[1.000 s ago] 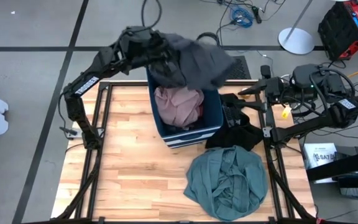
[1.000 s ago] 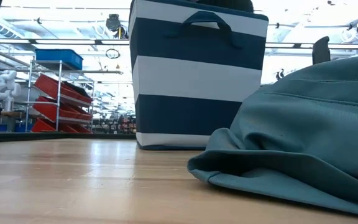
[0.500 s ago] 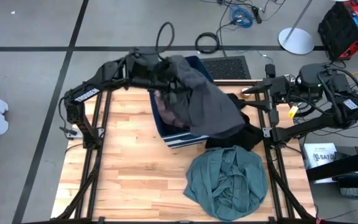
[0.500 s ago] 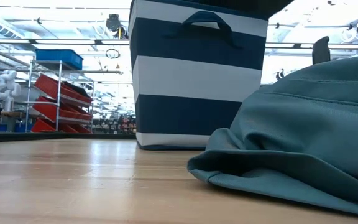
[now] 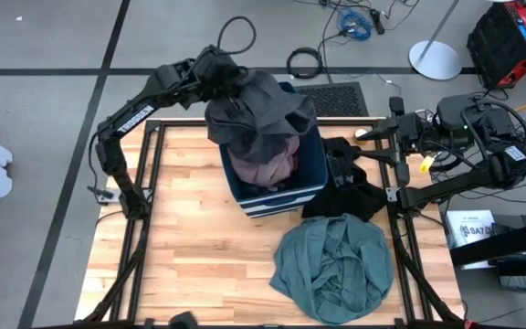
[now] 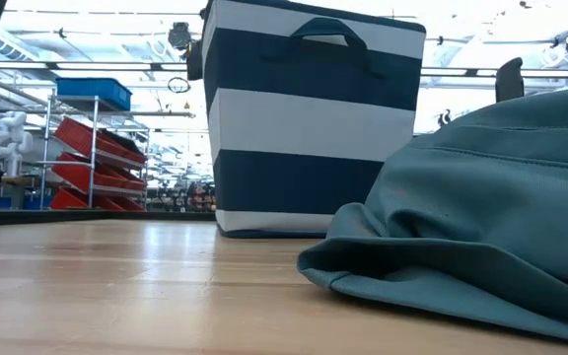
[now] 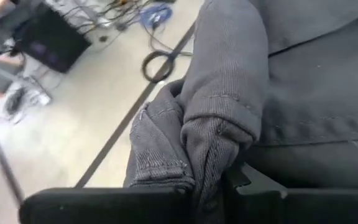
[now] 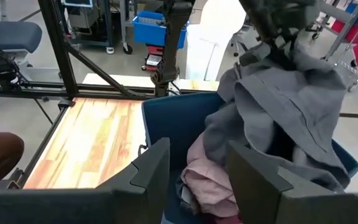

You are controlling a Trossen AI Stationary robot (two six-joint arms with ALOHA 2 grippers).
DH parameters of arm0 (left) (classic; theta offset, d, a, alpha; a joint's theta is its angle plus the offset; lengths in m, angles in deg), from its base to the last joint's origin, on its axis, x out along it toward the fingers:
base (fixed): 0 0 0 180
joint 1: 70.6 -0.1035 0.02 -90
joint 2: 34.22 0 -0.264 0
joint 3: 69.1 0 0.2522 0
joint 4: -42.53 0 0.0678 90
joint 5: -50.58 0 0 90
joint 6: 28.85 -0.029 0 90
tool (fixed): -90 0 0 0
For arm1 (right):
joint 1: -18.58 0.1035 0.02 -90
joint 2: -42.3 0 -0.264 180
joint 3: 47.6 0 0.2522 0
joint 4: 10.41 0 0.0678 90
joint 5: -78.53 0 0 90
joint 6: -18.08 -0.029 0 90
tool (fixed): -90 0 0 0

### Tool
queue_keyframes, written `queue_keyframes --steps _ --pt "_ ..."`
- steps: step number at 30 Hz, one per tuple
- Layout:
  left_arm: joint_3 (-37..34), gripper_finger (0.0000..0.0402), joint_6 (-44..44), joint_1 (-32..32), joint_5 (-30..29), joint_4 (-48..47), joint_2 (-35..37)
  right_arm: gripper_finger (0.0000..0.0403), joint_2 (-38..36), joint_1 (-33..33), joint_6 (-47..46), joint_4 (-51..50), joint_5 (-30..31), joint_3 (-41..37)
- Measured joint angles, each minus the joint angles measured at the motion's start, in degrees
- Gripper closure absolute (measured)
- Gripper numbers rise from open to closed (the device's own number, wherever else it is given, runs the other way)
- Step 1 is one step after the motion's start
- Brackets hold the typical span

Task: Sort clothes
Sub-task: Put the gray cargo shorts into the blue laundry organizer

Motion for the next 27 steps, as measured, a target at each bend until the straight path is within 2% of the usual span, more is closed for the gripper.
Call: queue_keyframes --steps 9,13,19,27 --pt "-17.63 0.0372 -7.38 -0.31 10.85 20.36 -0.04 0.0259 0.38 0.00 -1.14 -0.67 0.00 0.00" --pt "-24.76 0.0372 -10.03 0.72 12.48 27.37 -0.04 0.0259 0.59 0.00 -1.16 -0.77 0.00 -0.02" --pt "-31.86 0.0372 -13.03 2.32 19.71 30.50 -0.04 0.0259 0.48 0.00 -1.07 -0.71 0.04 -2.18" --pt "-38.49 0.0372 -14.34 2.73 20.56 33.74 -1.60 0.0259 0.44 0.00 -0.94 2.65 0.03 -8.93"
